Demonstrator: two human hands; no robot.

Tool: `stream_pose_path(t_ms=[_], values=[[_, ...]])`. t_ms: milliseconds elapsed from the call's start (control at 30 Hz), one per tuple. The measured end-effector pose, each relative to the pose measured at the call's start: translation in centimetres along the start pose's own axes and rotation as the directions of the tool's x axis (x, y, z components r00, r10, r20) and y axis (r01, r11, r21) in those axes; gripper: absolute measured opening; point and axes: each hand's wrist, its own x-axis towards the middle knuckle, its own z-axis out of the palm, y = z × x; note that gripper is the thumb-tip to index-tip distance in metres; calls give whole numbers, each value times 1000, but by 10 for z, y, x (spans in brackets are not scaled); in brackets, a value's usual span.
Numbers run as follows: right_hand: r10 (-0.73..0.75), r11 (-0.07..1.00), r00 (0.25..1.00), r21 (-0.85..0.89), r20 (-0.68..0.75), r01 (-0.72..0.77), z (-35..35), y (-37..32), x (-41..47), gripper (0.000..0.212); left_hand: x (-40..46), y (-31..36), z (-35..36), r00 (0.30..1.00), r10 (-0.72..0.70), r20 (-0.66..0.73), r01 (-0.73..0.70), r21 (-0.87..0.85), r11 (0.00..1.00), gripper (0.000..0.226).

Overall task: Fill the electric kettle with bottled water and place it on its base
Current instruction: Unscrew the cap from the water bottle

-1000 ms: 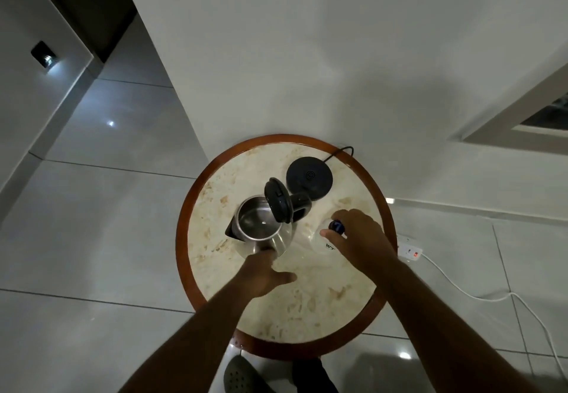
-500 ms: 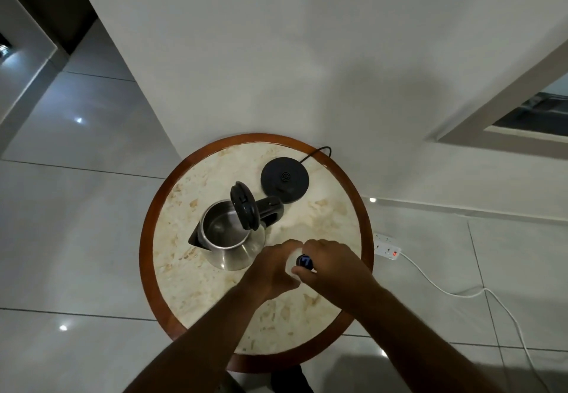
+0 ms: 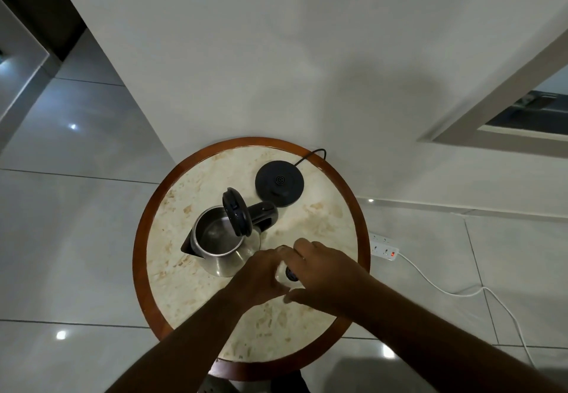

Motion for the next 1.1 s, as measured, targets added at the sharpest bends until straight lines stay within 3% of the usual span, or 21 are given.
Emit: stream_pose_path(t_ms=[133, 333, 433, 533, 633, 733, 800, 867, 967, 1033, 1100], values=[[-63, 968, 997, -241, 34, 70, 16, -5, 2, 31, 0, 0, -2, 1000, -8, 11, 8, 18, 1000, 45], [-61, 995, 998, -74, -28, 59, 11, 10, -3, 38, 3, -2, -2, 1000, 7, 29, -10, 101, 995, 47], [155, 985, 986, 85, -59, -150, 20, 45, -10, 35, -2, 0, -6, 999, -33, -7, 33, -26, 999, 64], [409, 901, 912, 149, 26, -408, 57, 77, -24, 24, -7, 5, -7, 999, -41, -11, 40, -53, 998, 68], [492, 853, 862, 131, 117, -505, 107, 87, -27, 14, -9, 7, -4, 999, -31, -20, 29, -62, 998, 69], [523, 833, 841, 125, 138, -539, 148, 87, -26, 9, -13, 12, 0, 996, -65, -59, 61, -69, 996, 88], [543, 821, 830, 129, 127, -557, 168, 84, -29, 18, -15, 17, 4, 994, -72, -86, 63, -105, 992, 88], [581, 793, 810, 165, 80, -586, 179, 77, -35, 51, -17, 19, 6, 991, -83, -101, 66, -160, 985, 83], [607, 710, 793, 417, 46, -568, 179, 54, -35, 95, -18, 19, 8, 987, -87, -132, 58, -210, 976, 74], [597, 631, 802, 610, 13, -479, 173, 32, -27, 101, -20, 19, 8, 986, -89, -139, 55, -232, 971, 72], [625, 489, 781, 784, -8, -383, 170, 16, -15, 90, -21, 20, 8, 985, -110, -133, 74, -249, 966, 77]])
